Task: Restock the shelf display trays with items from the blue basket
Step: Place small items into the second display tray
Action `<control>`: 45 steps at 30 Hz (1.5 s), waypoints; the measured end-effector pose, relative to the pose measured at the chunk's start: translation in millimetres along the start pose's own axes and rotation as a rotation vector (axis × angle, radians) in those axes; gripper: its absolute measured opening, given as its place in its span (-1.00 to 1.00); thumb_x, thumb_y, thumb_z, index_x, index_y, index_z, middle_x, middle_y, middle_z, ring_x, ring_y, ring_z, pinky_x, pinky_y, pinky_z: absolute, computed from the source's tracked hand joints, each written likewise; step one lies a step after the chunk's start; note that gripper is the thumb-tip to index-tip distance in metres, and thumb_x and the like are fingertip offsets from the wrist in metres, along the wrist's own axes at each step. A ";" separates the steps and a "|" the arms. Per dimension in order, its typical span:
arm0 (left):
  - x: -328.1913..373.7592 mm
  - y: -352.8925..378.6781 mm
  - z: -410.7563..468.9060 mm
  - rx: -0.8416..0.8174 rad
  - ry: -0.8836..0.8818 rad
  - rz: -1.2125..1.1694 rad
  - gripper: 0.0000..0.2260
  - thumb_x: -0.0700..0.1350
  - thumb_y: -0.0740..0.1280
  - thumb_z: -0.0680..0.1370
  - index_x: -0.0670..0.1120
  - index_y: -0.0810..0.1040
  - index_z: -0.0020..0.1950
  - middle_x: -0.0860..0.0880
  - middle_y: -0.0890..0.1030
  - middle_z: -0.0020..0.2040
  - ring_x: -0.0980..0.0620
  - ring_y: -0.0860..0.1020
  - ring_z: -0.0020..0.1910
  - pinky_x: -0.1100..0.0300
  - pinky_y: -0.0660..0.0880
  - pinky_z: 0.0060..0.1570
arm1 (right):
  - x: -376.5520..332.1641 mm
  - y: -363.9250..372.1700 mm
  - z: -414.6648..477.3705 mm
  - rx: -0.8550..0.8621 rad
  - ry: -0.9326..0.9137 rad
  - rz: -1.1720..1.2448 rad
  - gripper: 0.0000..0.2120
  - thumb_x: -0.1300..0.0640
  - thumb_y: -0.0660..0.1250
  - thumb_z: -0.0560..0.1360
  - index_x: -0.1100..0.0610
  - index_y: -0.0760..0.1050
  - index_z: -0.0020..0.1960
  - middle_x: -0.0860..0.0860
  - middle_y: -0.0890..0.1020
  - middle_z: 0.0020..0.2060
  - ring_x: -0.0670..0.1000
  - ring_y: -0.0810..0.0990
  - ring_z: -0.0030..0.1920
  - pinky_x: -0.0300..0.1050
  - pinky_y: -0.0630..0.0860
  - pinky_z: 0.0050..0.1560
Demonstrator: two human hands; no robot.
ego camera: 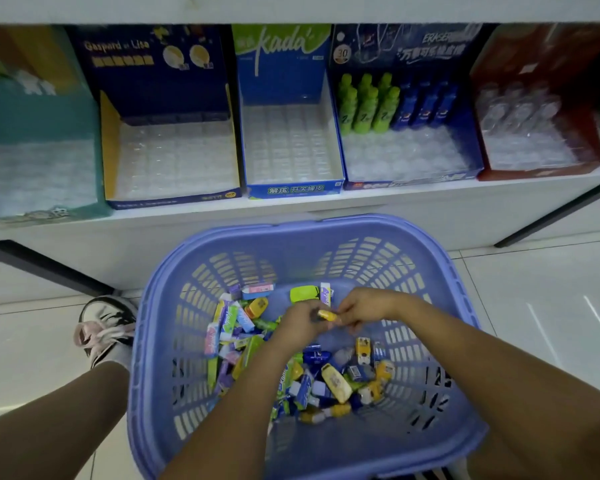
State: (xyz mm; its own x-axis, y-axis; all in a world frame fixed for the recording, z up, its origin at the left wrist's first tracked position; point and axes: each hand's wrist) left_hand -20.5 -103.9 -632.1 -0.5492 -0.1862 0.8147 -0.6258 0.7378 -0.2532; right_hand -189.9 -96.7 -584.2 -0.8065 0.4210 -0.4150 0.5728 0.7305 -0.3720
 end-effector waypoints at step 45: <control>140.4 -178.8 -135.7 0.742 0.443 -1.125 -0.90 -0.24 0.20 0.61 -0.16 0.46 -0.08 -0.05 0.44 -0.24 0.10 0.40 -0.33 0.34 0.42 -0.40 | -181.0 -81.9 -114.2 0.815 -0.923 0.510 -0.76 0.14 0.34 0.51 -0.19 0.47 0.05 -0.01 0.53 -0.38 -0.06 0.53 -0.30 -0.31 0.43 -0.25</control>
State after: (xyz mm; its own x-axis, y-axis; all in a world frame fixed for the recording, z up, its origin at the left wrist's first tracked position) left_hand 89.5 -173.9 -401.7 0.5587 -0.1190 0.8208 -0.8234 -0.1983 0.5318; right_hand -107.6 -171.3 -383.8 -0.2685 -0.2030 -0.9416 0.9633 -0.0636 -0.2610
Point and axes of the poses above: each hand's wrist, its own z-axis towards the middle knuckle, its own y-axis out of the palm, x = y × z
